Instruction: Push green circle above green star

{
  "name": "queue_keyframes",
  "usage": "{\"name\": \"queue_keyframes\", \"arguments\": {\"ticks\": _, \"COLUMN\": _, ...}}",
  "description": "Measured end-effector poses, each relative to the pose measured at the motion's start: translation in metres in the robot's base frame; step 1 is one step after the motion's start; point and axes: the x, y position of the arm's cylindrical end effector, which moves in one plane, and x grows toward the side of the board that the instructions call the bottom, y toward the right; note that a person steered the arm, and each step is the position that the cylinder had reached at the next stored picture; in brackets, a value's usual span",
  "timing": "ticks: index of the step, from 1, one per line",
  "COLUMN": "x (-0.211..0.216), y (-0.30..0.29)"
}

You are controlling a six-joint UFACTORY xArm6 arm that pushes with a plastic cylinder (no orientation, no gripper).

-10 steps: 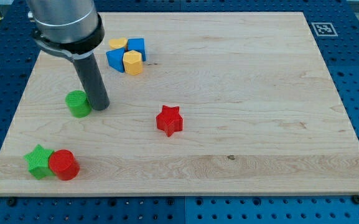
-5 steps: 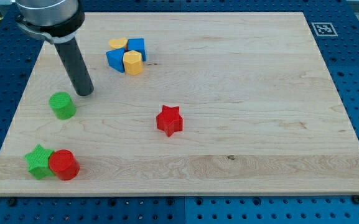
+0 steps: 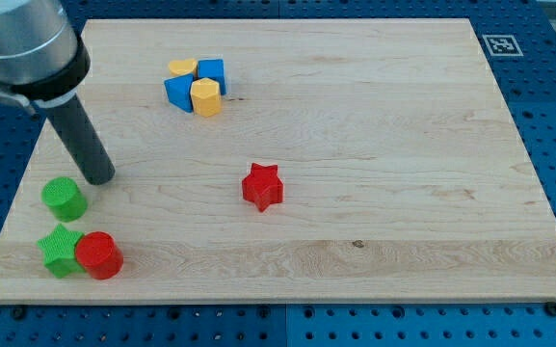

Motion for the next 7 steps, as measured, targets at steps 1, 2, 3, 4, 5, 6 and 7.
{"name": "queue_keyframes", "arguments": {"ticks": 1, "x": -0.014, "y": -0.013}}
{"name": "queue_keyframes", "arguments": {"ticks": 2, "x": -0.013, "y": -0.035}}
{"name": "queue_keyframes", "arguments": {"ticks": 3, "x": -0.005, "y": -0.051}}
{"name": "queue_keyframes", "arguments": {"ticks": 4, "x": 0.011, "y": -0.053}}
{"name": "queue_keyframes", "arguments": {"ticks": 5, "x": 0.029, "y": -0.053}}
{"name": "queue_keyframes", "arguments": {"ticks": 6, "x": 0.033, "y": -0.053}}
{"name": "queue_keyframes", "arguments": {"ticks": 7, "x": 0.018, "y": -0.055}}
